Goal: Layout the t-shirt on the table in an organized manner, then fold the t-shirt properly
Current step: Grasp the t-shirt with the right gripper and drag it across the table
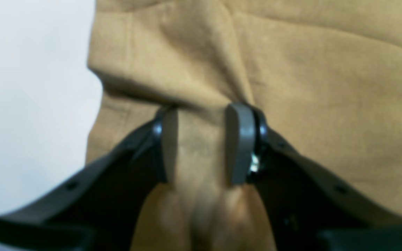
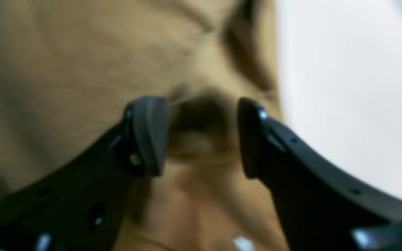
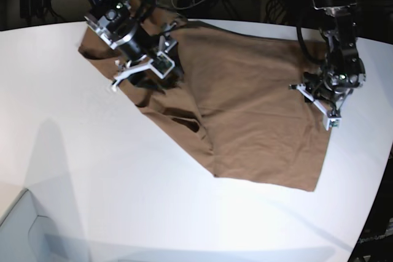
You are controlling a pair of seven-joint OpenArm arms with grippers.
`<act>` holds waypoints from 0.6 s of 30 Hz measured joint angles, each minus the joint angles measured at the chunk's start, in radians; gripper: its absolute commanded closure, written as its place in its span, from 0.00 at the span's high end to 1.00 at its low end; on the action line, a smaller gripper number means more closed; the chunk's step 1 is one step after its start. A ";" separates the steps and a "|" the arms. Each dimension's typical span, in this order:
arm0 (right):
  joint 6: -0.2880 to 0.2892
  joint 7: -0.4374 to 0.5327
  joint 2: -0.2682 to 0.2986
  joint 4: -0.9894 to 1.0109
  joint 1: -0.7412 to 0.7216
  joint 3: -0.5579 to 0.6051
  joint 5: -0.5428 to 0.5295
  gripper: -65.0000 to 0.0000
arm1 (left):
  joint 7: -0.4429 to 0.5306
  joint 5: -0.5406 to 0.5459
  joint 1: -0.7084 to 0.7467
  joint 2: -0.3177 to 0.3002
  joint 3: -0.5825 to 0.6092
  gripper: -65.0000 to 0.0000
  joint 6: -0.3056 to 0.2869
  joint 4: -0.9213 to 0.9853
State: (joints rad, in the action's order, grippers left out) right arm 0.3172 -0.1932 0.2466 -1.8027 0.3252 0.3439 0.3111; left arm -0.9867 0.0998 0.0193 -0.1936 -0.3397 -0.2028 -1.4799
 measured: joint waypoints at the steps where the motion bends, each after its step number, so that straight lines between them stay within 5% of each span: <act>1: -0.003 0.001 -0.001 -0.034 0.014 -0.016 0.004 0.54 | 0.001 0.002 0.002 0.000 0.000 0.35 0.000 0.000; 11: -0.002 0.006 -0.142 -0.013 -0.016 -0.143 -0.004 0.55 | 0.004 0.001 0.002 0.000 -0.003 0.35 0.000 -0.001; 18: -0.002 0.003 -0.153 0.177 -0.112 -0.145 -0.004 0.55 | 0.000 -0.001 0.005 0.000 -0.003 0.35 0.000 -0.006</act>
State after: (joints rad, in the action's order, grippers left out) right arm 0.3153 -0.1902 0.0937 -1.6253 0.2134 0.1989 0.3069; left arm -0.9871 0.0990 0.0242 -0.1936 -0.3424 -0.2031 -1.4857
